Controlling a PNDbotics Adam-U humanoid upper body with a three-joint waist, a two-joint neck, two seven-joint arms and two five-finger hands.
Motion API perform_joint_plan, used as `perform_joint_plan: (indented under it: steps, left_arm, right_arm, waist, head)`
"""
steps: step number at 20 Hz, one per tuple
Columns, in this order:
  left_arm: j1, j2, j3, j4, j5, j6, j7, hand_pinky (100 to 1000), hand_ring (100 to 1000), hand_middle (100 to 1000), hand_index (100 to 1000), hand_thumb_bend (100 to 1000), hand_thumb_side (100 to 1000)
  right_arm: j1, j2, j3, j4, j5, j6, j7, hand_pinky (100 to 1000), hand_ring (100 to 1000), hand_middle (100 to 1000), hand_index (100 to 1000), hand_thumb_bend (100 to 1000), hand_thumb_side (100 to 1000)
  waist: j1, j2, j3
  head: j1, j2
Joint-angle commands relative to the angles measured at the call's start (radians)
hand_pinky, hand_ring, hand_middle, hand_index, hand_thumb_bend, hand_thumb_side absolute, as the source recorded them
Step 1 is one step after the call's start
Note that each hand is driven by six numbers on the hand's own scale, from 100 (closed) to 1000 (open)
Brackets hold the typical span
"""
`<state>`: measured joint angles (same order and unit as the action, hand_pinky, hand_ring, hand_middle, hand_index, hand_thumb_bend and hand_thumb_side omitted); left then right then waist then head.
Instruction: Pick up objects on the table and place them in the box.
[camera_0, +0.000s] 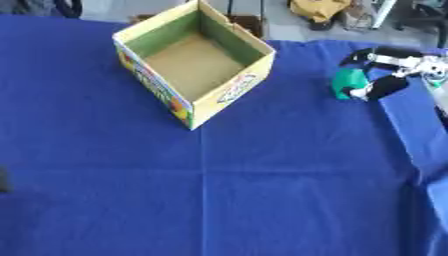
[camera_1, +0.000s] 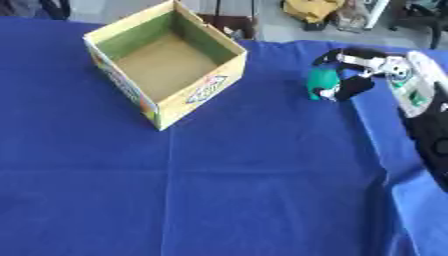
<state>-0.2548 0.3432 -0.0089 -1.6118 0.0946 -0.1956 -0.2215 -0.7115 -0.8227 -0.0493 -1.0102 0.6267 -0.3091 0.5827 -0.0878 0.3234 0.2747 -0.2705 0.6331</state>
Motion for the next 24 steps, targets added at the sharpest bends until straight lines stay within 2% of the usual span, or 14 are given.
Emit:
perform_joint_plan:
  steps: [1,19,22,24]
  left_arm:
    - [-0.005,0.019,0.000,-0.026,-0.004,-0.002,-0.005,617,549,547,666,338,1000]
    - [-0.003,0.018,-0.002,-0.025,-0.005,-0.005,-0.012,620,548,547,666,338,1000]
    - [-0.003,0.017,-0.002,-0.025,-0.005,-0.005,-0.013,621,548,548,666,339,1000]
    - [-0.003,0.017,-0.001,-0.025,-0.006,-0.005,-0.014,621,548,548,666,339,1000]
  right_arm:
    - [-0.009,-0.040,-0.017,-0.001,0.004,0.006,0.000,850,975,927,942,242,413]
    - [-0.005,-0.043,-0.026,0.028,0.026,0.012,-0.008,849,973,928,944,213,399]
    - [-0.005,-0.042,-0.026,0.032,0.030,0.012,-0.006,848,968,929,945,206,375]
    - [-0.004,-0.042,-0.025,0.034,0.035,0.013,-0.003,843,960,930,945,181,306]
  waist:
    - [0.006,-0.014,0.005]
    - [0.007,-0.010,0.010]
    - [0.006,-0.009,0.009]
    - [0.006,-0.008,0.009]
  head:
    - [-0.004,0.009]
    - [-0.004,0.007]
    - [-0.004,0.007]
    - [-0.003,0.007]
